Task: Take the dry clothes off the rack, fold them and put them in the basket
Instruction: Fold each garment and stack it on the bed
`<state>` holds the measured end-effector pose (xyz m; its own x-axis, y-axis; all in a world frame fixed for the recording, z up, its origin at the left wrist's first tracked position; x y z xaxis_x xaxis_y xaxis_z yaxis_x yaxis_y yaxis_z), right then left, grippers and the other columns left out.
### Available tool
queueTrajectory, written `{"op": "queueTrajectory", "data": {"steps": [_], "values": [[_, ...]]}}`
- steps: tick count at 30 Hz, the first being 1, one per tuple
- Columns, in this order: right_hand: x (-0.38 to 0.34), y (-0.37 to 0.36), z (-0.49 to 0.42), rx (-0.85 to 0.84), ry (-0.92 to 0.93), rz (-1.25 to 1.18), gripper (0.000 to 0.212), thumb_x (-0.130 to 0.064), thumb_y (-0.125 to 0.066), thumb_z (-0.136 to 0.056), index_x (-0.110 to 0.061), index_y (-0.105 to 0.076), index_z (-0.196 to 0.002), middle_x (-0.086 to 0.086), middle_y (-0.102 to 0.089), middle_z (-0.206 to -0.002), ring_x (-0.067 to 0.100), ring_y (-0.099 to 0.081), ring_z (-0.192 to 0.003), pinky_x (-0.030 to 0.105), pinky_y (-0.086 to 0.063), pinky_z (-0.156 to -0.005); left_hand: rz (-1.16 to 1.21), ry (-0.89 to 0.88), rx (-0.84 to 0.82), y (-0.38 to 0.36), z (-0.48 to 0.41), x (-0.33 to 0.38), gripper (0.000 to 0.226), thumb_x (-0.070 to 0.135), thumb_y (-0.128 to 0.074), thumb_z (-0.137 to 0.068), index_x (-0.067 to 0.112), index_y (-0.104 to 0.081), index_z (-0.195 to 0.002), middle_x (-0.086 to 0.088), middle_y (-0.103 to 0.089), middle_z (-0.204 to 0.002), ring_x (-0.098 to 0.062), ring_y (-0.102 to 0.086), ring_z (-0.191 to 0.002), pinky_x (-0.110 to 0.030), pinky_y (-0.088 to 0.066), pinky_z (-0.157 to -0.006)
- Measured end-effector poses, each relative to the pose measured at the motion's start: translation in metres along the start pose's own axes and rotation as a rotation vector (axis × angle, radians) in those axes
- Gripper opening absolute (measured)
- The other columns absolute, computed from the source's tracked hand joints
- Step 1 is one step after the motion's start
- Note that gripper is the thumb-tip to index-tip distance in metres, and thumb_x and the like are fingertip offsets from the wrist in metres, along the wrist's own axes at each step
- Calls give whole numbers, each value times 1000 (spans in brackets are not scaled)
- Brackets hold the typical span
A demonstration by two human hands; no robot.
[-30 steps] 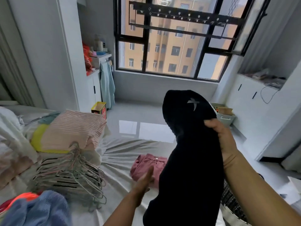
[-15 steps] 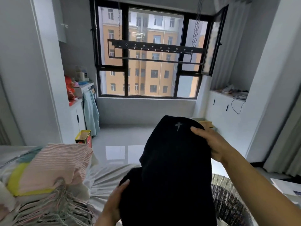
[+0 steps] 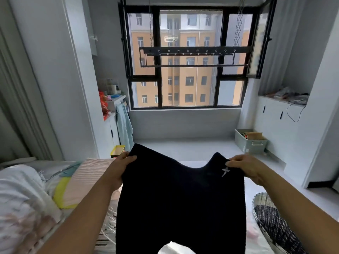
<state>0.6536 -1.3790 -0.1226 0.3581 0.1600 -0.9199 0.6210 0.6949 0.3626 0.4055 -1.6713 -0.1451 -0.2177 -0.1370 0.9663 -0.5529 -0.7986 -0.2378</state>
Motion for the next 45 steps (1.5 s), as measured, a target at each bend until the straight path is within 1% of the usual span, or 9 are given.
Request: {"op": "queueTrajectory", "data": {"steps": [7, 10, 13, 23, 32, 35, 38, 41, 45], "values": [[3, -30, -10, 143, 45, 60, 19, -10, -42, -92, -8, -42, -72, 7, -40, -63, 18, -38, -53, 26, -28, -52, -89, 185, 72, -6, 13, 7, 12, 10, -62, -87, -1, -61, -82, -11, -69, -61, -19, -66, -49, -26, -54, -45], [-2, -32, -5, -13, 1, -24, 22, -12, -53, -90, 1, -54, -72, 13, -53, -63, 22, -50, -53, 28, -41, -53, -99, 226, 50, 2, 18, 9, 10, 9, -62, -86, -1, -61, -85, -12, -69, -62, -22, -67, -51, -29, -55, -45], [-6, -26, 2, -175, -20, 70, 23, -16, -72, -81, 5, -65, -89, 20, -69, -84, 30, -66, -71, 33, -53, -64, -89, 114, 109, 18, 21, 19, 5, 6, -58, -88, 4, -61, -92, -9, -70, -62, -19, -67, -51, -27, -56, -47], [-57, -74, 3, 77, 244, -27, 11, -19, -55, -89, -11, -58, -96, 11, -64, -91, 30, -62, -88, 43, -52, -85, 23, -148, 235, -54, 37, 29, 16, 10, -55, -91, 9, -52, -107, -10, -61, -90, -20, -60, -74, -31, -52, -64], [-92, -96, 35, -173, 306, -434, 27, -32, -39, -100, -20, -63, -95, 1, -69, -94, 15, -64, -90, 26, -50, -76, -632, -626, -71, -150, 54, 22, 45, 13, -58, -89, 9, -42, -131, 11, -48, -93, -6, -50, -87, -8, -39, -81], [-90, -91, 38, -324, 293, -427, 24, -36, -48, -95, -18, -64, -101, 2, -71, -98, 17, -66, -95, 26, -51, -83, -730, -637, -152, -146, 53, 15, 63, 34, -54, -80, 12, -40, -137, 3, -40, -111, -13, -41, -111, -21, -36, -99], [-91, -90, 39, -261, 346, -320, 20, -21, -62, -88, -13, -61, -106, 8, -68, -104, 21, -65, -99, 30, -51, -88, -539, -554, -290, -146, 58, 15, 42, 15, -48, -92, 18, -45, -134, 2, -45, -122, -13, -41, -123, -26, -32, -108], [-98, -76, 40, -159, 329, -375, 19, -16, -55, -92, -12, -60, -110, 6, -68, -98, 22, -64, -93, 30, -52, -81, -220, -442, -256, -125, 56, 24, 36, 1, -45, -94, 17, -53, -125, 4, -61, -110, -5, -58, -102, -17, -45, -93], [-116, -58, 45, -180, 357, -426, 18, -20, -53, -94, -13, -60, -108, 4, -67, -99, 18, -64, -91, 26, -52, -74, -348, -277, 50, -65, 40, -6, 29, 18, -58, -91, 11, -49, -117, -8, -56, -109, -19, -53, -97, -24, -46, -77]]}}
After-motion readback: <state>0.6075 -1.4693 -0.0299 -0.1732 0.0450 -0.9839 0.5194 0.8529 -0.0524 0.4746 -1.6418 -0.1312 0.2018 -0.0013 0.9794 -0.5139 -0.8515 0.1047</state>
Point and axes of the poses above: each hand's wrist, its own z-axis away from the middle knuckle, its own y-axis out of the back of the hand, x = y × z, the point moved 3 cm from there along -z, towards the middle knuckle
